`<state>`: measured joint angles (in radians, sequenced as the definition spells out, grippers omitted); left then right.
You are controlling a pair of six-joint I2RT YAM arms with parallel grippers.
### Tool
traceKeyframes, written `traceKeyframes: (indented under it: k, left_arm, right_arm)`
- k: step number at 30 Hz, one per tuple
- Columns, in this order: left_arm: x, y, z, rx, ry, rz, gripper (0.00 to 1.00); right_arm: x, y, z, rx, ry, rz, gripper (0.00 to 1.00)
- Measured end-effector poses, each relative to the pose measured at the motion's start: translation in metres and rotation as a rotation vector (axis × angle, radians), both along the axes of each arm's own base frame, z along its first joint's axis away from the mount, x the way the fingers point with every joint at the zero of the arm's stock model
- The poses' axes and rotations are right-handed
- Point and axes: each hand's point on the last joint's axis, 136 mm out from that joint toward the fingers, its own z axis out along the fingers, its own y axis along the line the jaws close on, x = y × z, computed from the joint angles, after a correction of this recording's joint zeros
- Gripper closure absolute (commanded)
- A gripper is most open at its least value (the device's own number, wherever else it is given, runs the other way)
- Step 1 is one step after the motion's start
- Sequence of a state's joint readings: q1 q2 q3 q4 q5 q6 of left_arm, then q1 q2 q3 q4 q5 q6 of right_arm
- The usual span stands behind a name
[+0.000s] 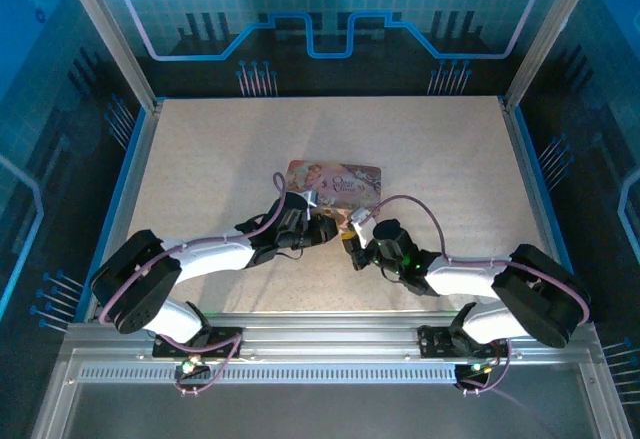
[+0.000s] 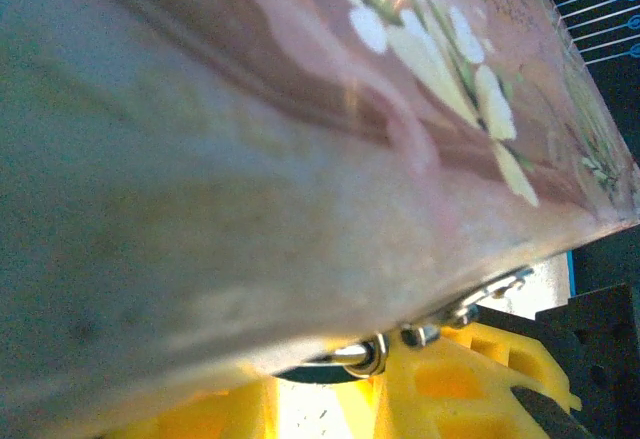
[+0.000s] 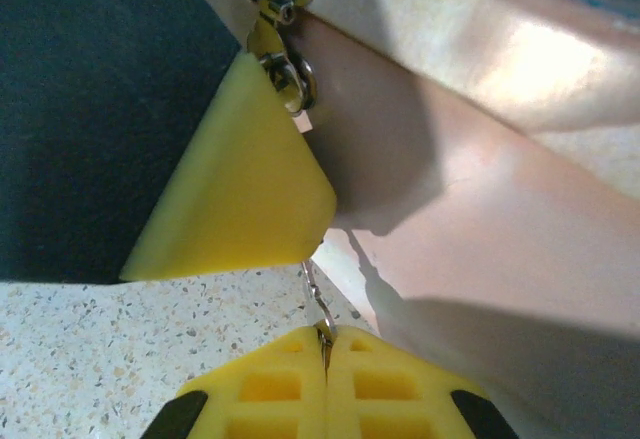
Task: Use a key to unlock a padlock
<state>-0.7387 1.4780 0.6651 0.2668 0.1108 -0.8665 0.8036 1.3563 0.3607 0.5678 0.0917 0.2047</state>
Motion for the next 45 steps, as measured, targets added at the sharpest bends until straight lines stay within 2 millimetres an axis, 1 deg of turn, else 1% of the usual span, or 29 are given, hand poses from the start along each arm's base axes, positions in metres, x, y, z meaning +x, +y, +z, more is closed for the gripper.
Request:
traceKeyframes:
  k: [20,27,40,45]
  left_arm:
    - [0.002,0.000,0.002,-0.008,0.008,0.008,0.87]
    - [0.005,-0.003,0.009,-0.032,0.020,0.017,0.87]
    - [0.009,-0.001,0.015,-0.050,0.022,0.034,0.87]
    - [0.008,0.000,0.012,-0.042,0.030,0.036,0.87]
  right_arm:
    - [0.006,0.003,0.000,0.042,0.008,0.024,0.98]
    - [0.013,0.005,0.011,0.080,-0.033,0.027,0.98]
    - [0.019,0.007,0.018,0.091,-0.041,0.054,0.97]
    - [0.018,0.008,0.013,0.086,-0.029,0.062,0.97]
